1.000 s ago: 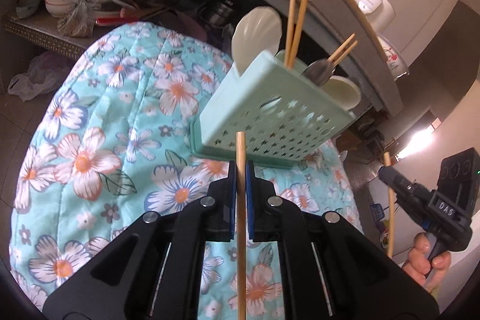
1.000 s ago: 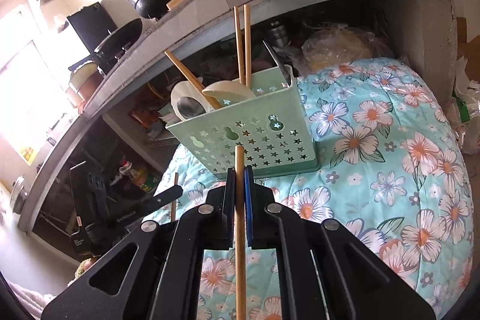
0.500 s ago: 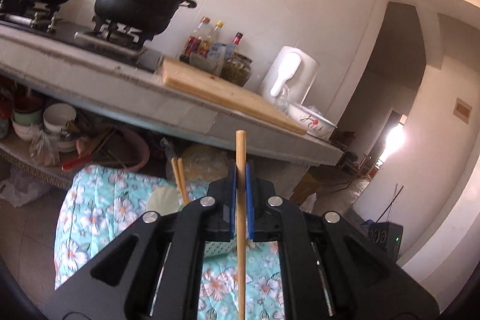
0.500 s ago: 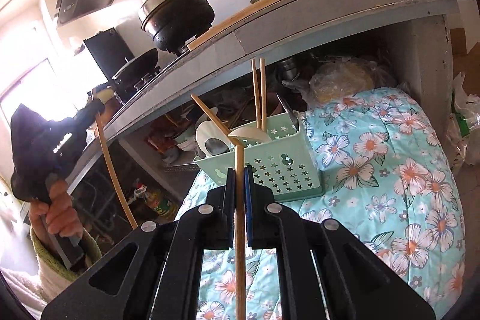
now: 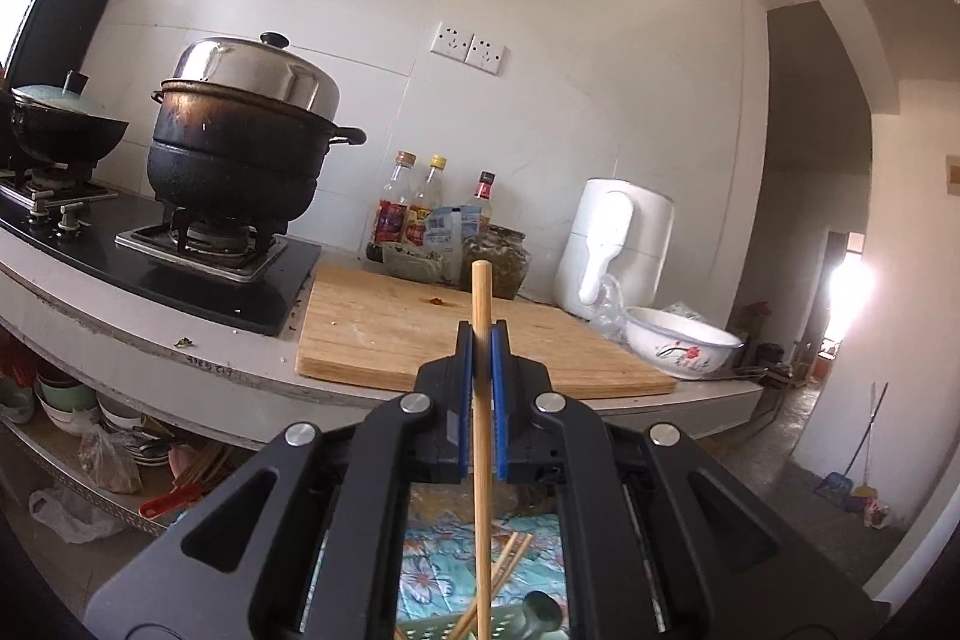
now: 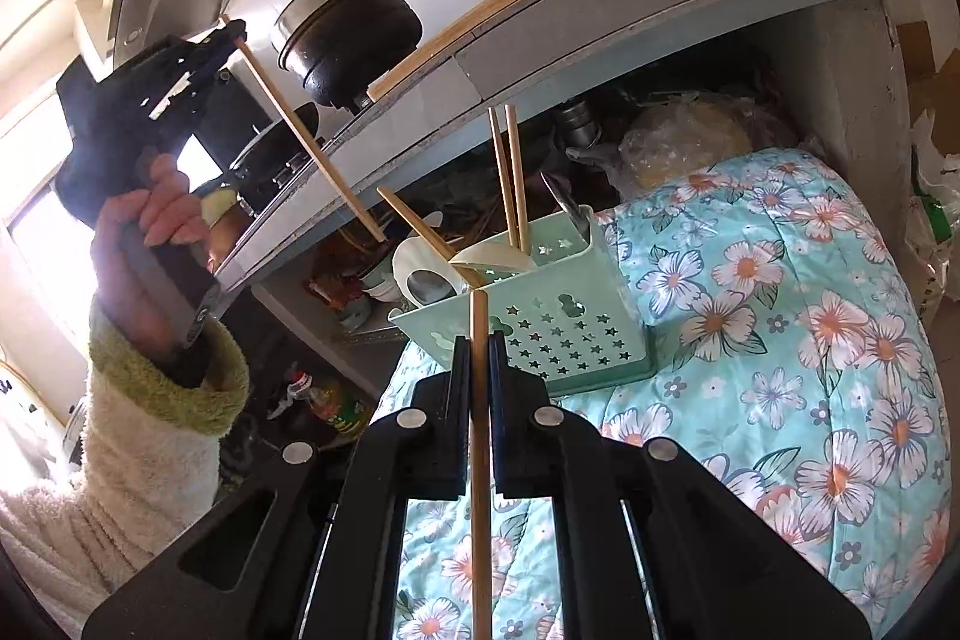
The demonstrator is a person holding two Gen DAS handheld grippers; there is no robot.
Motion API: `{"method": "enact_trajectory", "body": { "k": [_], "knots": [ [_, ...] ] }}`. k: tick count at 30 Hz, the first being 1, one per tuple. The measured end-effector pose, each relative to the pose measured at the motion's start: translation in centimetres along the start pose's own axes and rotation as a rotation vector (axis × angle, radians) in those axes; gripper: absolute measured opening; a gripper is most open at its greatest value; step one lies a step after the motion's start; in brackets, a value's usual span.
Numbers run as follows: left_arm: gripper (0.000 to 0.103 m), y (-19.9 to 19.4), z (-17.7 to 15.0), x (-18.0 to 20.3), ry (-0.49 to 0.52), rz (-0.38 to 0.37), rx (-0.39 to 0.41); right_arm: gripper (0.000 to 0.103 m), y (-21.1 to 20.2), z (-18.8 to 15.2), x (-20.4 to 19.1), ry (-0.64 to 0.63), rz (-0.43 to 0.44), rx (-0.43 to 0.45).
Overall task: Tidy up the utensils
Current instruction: 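Lower both chopsticks toward the green holder openings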
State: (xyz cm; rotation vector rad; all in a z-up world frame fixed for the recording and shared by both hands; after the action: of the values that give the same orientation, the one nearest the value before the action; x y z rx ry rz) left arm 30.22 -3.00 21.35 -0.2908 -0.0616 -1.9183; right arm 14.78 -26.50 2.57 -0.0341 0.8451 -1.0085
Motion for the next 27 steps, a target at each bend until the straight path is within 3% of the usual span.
{"method": "enact_trajectory", "body": {
  "k": [9,21,24,26,27],
  "knots": [
    [0.005,6.0,-5.9,-2.0,-0.001,0.058,-0.099,0.006,1.3,0.4,1.4,0.026,-0.013,-0.031],
    [0.005,6.6,-12.2,-3.7,-0.052,0.019,-0.247,0.006,2.2,0.1,1.9,0.041,-0.037,-0.061],
    [0.012,5.6,-12.5,-3.7,-0.056,-0.001,-0.253,0.006,2.1,0.1,1.4,0.028,-0.044,-0.060],
    [0.025,4.8,-12.5,-3.7,-0.049,-0.007,-0.253,0.006,2.0,0.1,1.1,0.020,-0.049,-0.060],
    [0.026,4.4,-12.5,-3.6,-0.046,-0.012,-0.251,0.006,1.9,0.1,1.0,0.015,-0.052,-0.061]
  ]
}}
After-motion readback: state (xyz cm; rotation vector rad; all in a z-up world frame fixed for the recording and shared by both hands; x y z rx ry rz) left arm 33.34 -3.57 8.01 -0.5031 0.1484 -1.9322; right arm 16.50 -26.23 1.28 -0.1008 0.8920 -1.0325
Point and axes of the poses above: each gripper's, at about its wrist camera, not at the fingertips, and y roughly the way its jaws point, x to its right, z to its top, the point moved 1 cm from there along y, roughly the way its jaws point, and after that the axes turned 5 degrees about z, right-handed, at the moved point
